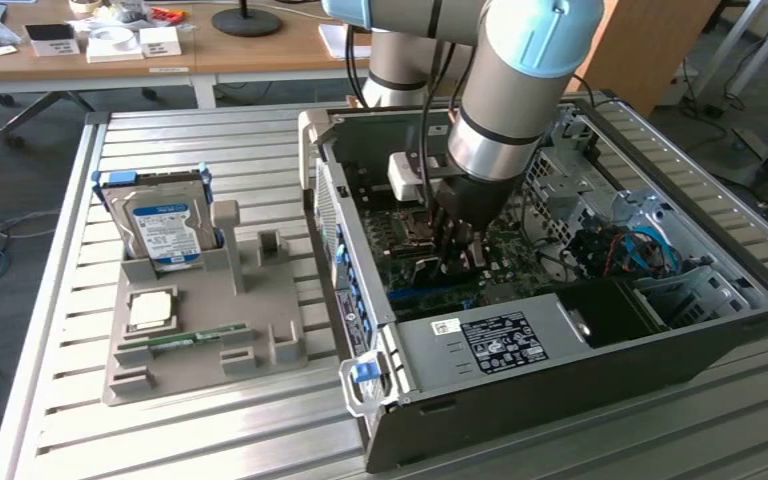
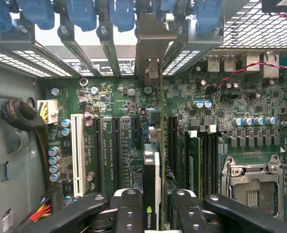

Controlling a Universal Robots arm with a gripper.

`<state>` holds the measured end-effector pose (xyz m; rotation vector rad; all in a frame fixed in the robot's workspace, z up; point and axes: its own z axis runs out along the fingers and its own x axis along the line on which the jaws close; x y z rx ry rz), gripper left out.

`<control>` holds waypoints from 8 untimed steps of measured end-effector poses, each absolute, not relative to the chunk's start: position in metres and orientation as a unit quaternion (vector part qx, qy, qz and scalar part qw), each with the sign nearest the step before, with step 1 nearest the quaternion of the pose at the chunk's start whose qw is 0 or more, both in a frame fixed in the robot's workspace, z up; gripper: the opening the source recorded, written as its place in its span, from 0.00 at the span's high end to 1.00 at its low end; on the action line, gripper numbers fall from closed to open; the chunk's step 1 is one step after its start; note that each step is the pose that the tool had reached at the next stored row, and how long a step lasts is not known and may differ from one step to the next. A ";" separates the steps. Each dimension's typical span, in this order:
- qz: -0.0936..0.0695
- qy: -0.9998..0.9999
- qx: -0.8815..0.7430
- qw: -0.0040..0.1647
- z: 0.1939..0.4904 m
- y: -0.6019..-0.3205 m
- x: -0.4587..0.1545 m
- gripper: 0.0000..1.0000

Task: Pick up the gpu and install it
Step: 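Insert the gpu into the slot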

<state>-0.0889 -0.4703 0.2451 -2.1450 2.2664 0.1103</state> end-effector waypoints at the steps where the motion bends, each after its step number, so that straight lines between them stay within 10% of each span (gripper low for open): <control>1: 0.035 0.726 -0.687 0.010 0.245 -0.470 -0.089 0.73; 8: 0.035 0.726 -0.687 0.010 0.245 -0.470 -0.089 0.73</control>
